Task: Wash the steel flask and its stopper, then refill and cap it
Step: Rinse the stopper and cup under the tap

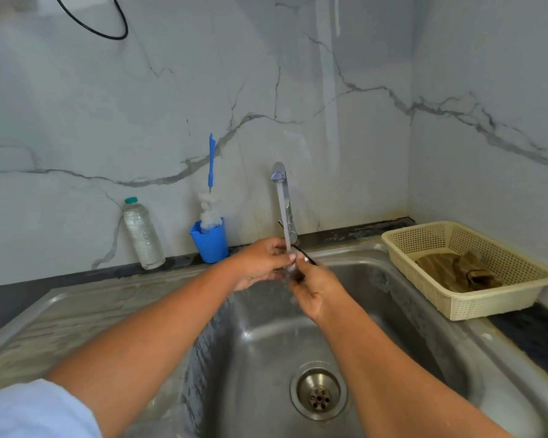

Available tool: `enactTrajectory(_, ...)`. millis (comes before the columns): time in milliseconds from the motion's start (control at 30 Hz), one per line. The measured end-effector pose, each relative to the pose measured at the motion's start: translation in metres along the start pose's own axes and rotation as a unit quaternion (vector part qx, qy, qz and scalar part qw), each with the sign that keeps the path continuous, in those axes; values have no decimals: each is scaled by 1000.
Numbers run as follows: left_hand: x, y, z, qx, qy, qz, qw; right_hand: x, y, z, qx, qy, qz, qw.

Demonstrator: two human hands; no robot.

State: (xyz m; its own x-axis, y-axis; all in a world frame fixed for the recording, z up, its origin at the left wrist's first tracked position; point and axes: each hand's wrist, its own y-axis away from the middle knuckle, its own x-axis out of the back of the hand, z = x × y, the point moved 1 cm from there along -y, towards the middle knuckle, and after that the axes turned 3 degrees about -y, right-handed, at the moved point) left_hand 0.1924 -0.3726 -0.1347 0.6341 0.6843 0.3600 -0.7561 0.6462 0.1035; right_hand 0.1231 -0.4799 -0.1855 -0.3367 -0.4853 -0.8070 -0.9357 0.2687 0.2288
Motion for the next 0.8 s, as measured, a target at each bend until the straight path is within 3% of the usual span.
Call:
enactTrajectory(167, 7, 0, -7, 11, 63, -28, 998, 6, 0, 0, 74, 107, -16, 991)
enactTrajectory(300, 12, 1, -14, 20, 69, -41, 997, 9, 8, -5, 156, 271, -17, 950)
enactTrajectory(400, 14, 3, -16, 7, 76, -36, 996, 11, 7, -4, 196, 327, -18, 924)
enactTrajectory(600, 13, 9, -17, -2, 90, -35, 995, 7, 10, 0, 203, 380, 5, 902)
enactTrajectory(800, 10, 4, -17, -7, 138, 10, 990, 4, 8, 6, 125, 322, 14, 938)
